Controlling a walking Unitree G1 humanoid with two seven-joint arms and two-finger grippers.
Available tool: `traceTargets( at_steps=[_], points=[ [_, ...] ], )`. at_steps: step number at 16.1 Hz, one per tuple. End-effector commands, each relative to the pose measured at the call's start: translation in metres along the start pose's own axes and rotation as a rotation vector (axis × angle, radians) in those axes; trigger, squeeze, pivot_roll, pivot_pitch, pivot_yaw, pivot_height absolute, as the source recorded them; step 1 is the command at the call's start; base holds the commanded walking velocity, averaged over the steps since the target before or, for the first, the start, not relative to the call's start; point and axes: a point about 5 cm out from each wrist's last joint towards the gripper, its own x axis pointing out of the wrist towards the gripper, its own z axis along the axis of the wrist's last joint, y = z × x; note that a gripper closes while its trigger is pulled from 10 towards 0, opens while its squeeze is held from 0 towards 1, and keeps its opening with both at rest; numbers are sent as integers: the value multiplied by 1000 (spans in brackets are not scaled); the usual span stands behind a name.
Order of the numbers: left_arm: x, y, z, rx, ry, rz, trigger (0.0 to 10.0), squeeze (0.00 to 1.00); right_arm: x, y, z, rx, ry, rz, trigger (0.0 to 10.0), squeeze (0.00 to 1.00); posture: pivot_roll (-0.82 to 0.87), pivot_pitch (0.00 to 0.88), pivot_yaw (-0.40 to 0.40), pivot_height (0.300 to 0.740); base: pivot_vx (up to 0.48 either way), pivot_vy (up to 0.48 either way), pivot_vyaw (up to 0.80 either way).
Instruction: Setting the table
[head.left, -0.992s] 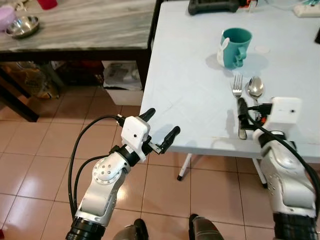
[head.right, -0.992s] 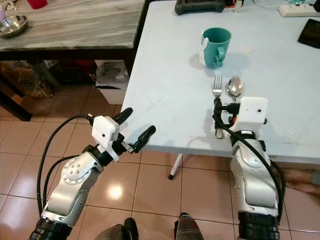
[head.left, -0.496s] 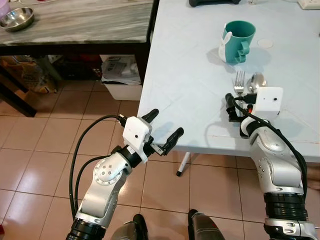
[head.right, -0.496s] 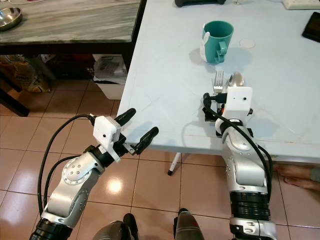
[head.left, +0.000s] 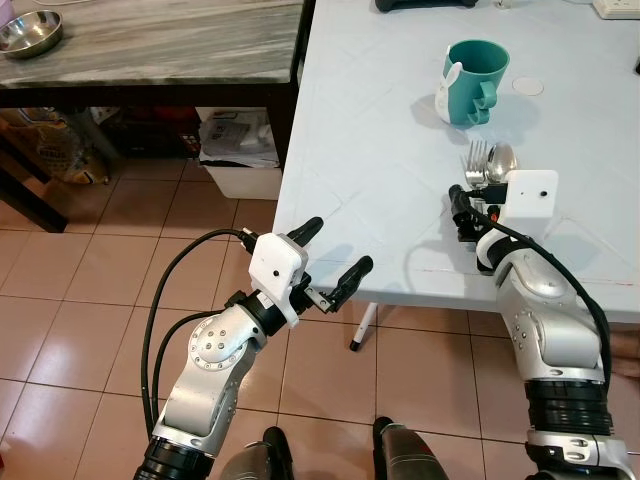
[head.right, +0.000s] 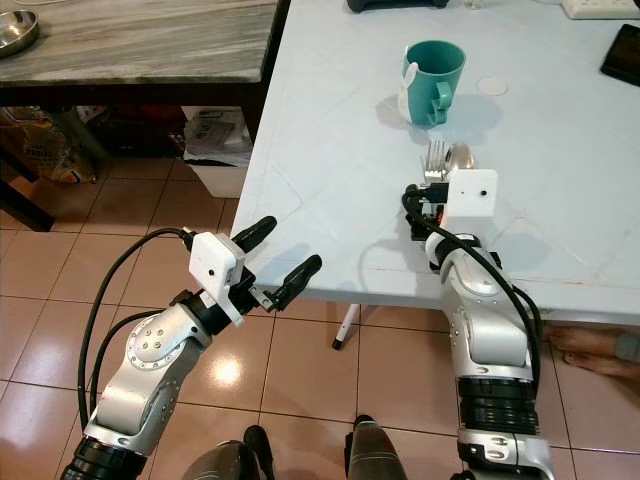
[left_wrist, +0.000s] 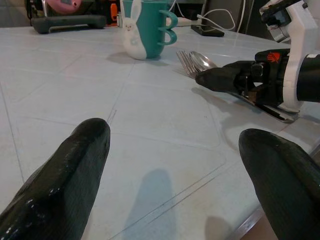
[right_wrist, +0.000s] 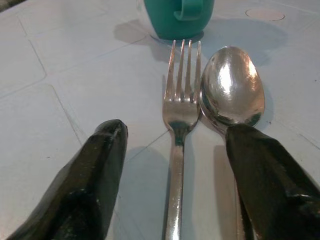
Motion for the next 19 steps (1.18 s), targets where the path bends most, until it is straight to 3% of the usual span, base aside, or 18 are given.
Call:
traceTargets(
  at_steps=[1,8,12,17,19],
  points=[
    [-2,-1,-2,-1,13,2,10000,0,-3,4,-19,-7,106,11,10000,0,-315,282,84,740,0,0,0],
    [-3,1,-5,3,27,12,10000,0,-32,-12,-41,-23,205,-50,10000,0,-322,281,90,740,0,0,0],
    [-1,2,-6,12,34,9,10000,0,-35,-20,-38,-78,215,-87,10000,0,-318,276,94,740,0,0,0],
    [-3,4,-7,16,39,24,10000,0,-38,-45,-31,-110,179,-209,10000,0,-315,277,105,740,0,0,0],
    [-2,5,-7,19,41,23,10000,0,-36,-48,-24,-116,149,-219,10000,0,-314,277,110,740,0,0,0]
  ],
)
